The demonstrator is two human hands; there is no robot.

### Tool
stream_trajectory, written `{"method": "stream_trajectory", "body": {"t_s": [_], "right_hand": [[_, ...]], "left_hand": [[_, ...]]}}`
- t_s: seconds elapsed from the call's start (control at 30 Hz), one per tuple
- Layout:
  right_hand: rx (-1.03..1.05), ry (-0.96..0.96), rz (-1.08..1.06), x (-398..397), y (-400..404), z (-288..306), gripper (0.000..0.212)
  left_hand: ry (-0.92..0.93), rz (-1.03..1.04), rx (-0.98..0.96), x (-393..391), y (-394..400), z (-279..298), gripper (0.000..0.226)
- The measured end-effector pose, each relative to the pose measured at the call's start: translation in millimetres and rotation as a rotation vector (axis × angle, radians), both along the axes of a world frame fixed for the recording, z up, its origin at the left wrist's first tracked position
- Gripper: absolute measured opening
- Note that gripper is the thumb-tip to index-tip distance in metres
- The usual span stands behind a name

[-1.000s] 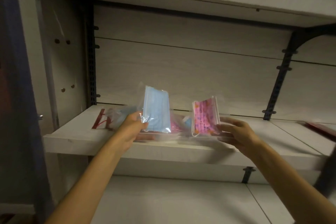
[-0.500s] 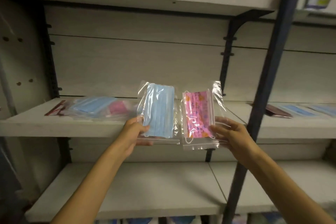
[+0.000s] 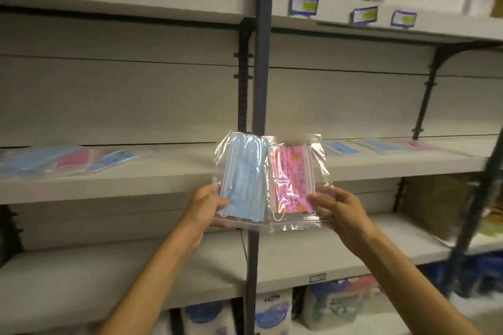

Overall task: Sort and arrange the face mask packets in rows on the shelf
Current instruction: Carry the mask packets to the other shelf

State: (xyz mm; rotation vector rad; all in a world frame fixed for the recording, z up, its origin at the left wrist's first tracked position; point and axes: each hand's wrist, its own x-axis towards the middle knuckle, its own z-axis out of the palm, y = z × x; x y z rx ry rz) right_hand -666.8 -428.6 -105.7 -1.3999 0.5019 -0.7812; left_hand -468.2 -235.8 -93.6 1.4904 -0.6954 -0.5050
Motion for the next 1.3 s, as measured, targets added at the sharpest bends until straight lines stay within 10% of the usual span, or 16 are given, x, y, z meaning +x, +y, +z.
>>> {"method": "stream_trajectory", "body": {"t_s": [1.3], "right_hand": [[-0.106,0.128,-0.117,-140,-499,21,0.032]], "left_hand": [[-0.028,0.35,0.026,-113,-449,45,0.019]]}}
